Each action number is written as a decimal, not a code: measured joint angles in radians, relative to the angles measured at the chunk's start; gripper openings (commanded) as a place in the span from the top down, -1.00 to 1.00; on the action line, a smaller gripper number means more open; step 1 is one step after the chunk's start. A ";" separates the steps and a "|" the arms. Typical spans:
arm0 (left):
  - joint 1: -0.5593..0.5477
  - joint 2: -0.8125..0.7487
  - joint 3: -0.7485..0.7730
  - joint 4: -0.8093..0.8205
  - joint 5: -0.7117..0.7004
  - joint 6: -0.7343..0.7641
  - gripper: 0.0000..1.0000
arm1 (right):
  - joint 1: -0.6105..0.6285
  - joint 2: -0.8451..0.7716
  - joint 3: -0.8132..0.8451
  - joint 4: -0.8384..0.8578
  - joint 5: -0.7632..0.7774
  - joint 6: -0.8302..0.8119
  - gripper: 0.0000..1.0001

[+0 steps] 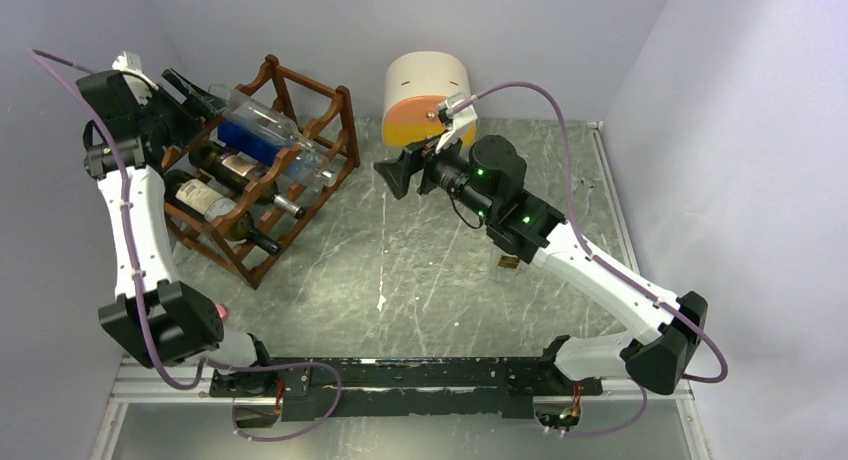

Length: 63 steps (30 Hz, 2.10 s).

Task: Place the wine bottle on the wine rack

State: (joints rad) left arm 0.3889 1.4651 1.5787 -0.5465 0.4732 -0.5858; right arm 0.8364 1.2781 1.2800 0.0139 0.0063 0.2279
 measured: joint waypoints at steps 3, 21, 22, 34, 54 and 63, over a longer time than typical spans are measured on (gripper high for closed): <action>0.001 -0.066 0.008 -0.024 0.008 0.072 -0.62 | 0.000 -0.006 -0.004 -0.043 0.050 -0.020 -0.79; -0.489 -0.506 -0.236 0.103 0.282 0.374 -0.75 | 0.000 -0.159 -0.077 -0.408 0.668 -0.062 -0.80; -0.510 -0.524 -0.254 0.104 0.280 0.389 -0.75 | 0.000 -0.167 -0.079 -0.430 0.695 -0.056 -0.80; -0.614 -0.642 -0.359 0.146 0.280 0.491 -0.77 | -0.114 -0.181 -0.090 -0.610 0.841 0.072 -0.77; -0.615 -0.637 -0.448 0.208 0.298 0.454 -0.71 | -0.216 -0.245 -0.188 -0.723 0.644 0.198 0.04; -0.615 -0.655 -0.542 0.287 0.314 0.406 -0.69 | -0.216 -0.246 -0.209 -0.745 0.591 0.184 0.77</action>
State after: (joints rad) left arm -0.2264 0.8101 1.0370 -0.2596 0.7872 -0.1799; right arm 0.6209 1.0317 1.0710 -0.7315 0.5976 0.4122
